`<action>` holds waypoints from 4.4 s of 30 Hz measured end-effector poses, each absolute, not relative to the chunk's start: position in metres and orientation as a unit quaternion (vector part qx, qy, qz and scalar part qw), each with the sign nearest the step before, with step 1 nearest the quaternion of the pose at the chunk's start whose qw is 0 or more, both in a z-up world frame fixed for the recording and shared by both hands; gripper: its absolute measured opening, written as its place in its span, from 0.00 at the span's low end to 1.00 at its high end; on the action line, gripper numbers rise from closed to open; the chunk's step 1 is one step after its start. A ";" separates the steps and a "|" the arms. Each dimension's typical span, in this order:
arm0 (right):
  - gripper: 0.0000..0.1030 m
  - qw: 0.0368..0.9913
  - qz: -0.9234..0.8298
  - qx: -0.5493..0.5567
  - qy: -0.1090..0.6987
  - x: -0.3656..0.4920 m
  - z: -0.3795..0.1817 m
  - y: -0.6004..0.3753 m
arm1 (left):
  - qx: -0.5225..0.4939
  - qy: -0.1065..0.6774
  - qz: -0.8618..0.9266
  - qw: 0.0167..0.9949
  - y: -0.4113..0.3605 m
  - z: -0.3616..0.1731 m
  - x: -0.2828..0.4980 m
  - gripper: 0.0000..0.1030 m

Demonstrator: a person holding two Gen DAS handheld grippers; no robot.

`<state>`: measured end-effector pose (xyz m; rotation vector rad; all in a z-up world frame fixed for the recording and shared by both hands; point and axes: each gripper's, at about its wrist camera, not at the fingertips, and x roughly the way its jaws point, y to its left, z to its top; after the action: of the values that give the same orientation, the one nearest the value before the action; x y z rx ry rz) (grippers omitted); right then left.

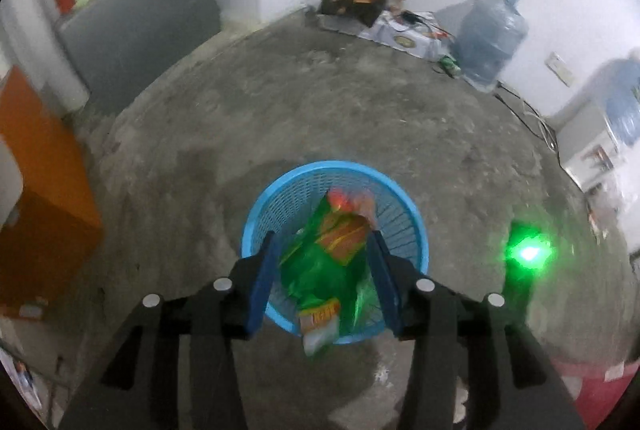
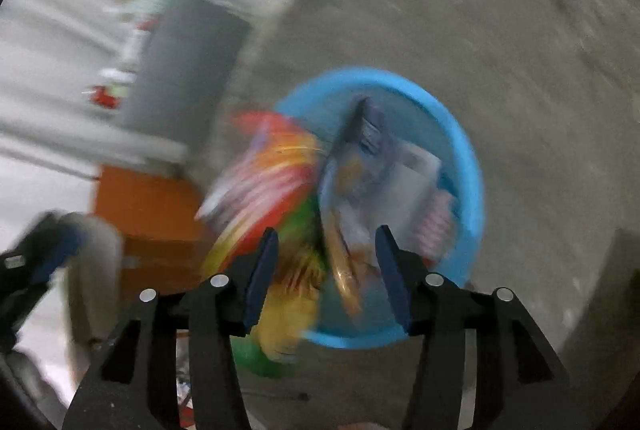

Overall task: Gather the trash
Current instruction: 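Carry both chip bags over the blue wastebasket and open both tools, then bring both open tools back over the table, then grasp the strawberry AD drink bottle with the right tool while the left tool grasps the white CABLE box, then lift the bottle and CABLE box and carry them toward the blue wastebasket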

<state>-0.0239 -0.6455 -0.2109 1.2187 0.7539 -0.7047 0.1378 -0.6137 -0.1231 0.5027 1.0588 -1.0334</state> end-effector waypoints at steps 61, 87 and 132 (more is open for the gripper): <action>0.85 0.878 0.153 0.050 0.451 0.170 0.026 -0.122 | -0.118 0.381 -0.143 0.906 0.152 0.046 0.296 0.63; 0.75 0.750 0.358 -0.309 0.462 0.388 -0.028 0.042 | -0.182 0.430 -0.123 0.876 0.213 -0.026 0.202 0.63; 0.57 0.823 0.113 0.138 0.540 0.175 -0.026 -0.213 | -0.169 0.504 -0.217 0.819 0.072 -0.036 0.174 0.75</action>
<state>0.1752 -0.2130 -0.0263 0.2944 1.1483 0.2394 0.1742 0.0719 -0.0359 -0.3605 1.0735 -0.4624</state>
